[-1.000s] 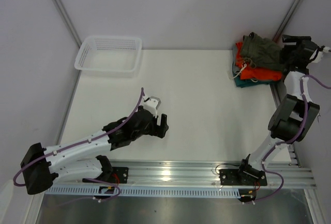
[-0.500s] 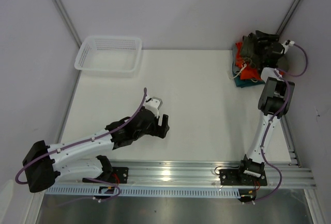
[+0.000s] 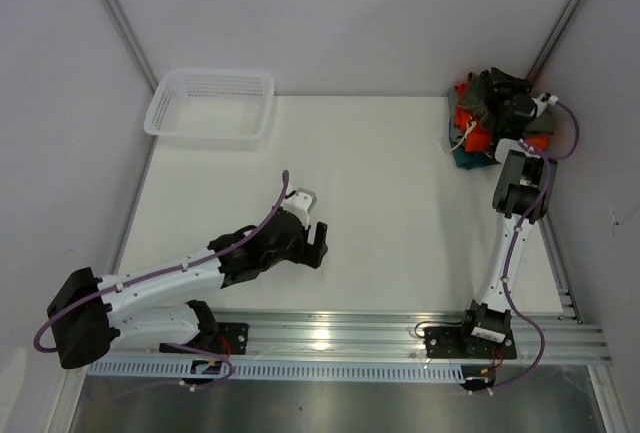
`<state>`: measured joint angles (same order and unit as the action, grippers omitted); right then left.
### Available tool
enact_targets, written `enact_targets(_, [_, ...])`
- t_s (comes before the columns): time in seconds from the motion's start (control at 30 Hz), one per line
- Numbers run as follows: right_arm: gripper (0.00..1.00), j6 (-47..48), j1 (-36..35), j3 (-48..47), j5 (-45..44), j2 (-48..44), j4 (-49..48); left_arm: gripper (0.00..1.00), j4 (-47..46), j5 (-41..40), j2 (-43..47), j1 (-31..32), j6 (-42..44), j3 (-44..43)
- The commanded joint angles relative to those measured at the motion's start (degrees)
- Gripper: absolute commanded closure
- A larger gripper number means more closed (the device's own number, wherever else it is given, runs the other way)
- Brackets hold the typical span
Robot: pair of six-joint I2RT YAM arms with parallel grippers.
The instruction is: Fold and stack the shorts
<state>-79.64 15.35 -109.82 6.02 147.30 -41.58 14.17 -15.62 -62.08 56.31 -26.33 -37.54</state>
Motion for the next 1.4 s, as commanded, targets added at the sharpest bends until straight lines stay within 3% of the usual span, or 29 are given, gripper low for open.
enact_targets(0.0, [0.30,-2.27,-0.06,1.01,-1.36,3.96,1.61,0.11,-1.87,0.41,0.12,-0.33,1.19,-2.54])
enact_targets(0.47, [0.26,7.57,2.57,-2.24,1.27,-6.15,-1.74,0.11,-1.78,0.24,1.61,-0.33,0.58,-1.84])
enact_targets(0.73, [0.20,13.61,3.54,3.55,5.84,-14.40,-1.66,0.11,-1.87,-0.29,2.58,-0.33,0.93,-2.62])
enact_targets(0.87, [0.10,19.31,3.54,9.88,8.47,-22.57,-0.17,0.11,-0.20,-2.39,3.28,-0.33,0.93,-4.29])
enact_targets(0.93, [0.03,25.19,3.19,13.39,9.71,-28.98,7.42,0.11,0.24,-3.45,4.51,-0.50,0.84,-4.99])
enact_targets(1.07, [0.01,33.99,2.84,23.04,14.62,-41.89,15.30,0.10,0.24,-6.26,7.14,-0.59,0.40,-5.26])
enact_targets(1.1, [0.00,35.33,2.49,29.77,15.50,-47.84,15.22,0.10,-0.37,-7.05,7.85,-0.68,0.14,-4.83])
enact_targets(1.27, [0.00,46.47,-1.10,44.14,15.86,-63.78,22.67,0.10,-1.52,-10.04,11.62,-1.03,-0.92,-4.04])
enact_targets(1.37, [0.00,51.06,-4.44,54.16,11.74,-75.12,25.76,0.10,-2.31,-11.89,13.65,-1.12,-0.83,-2.98])
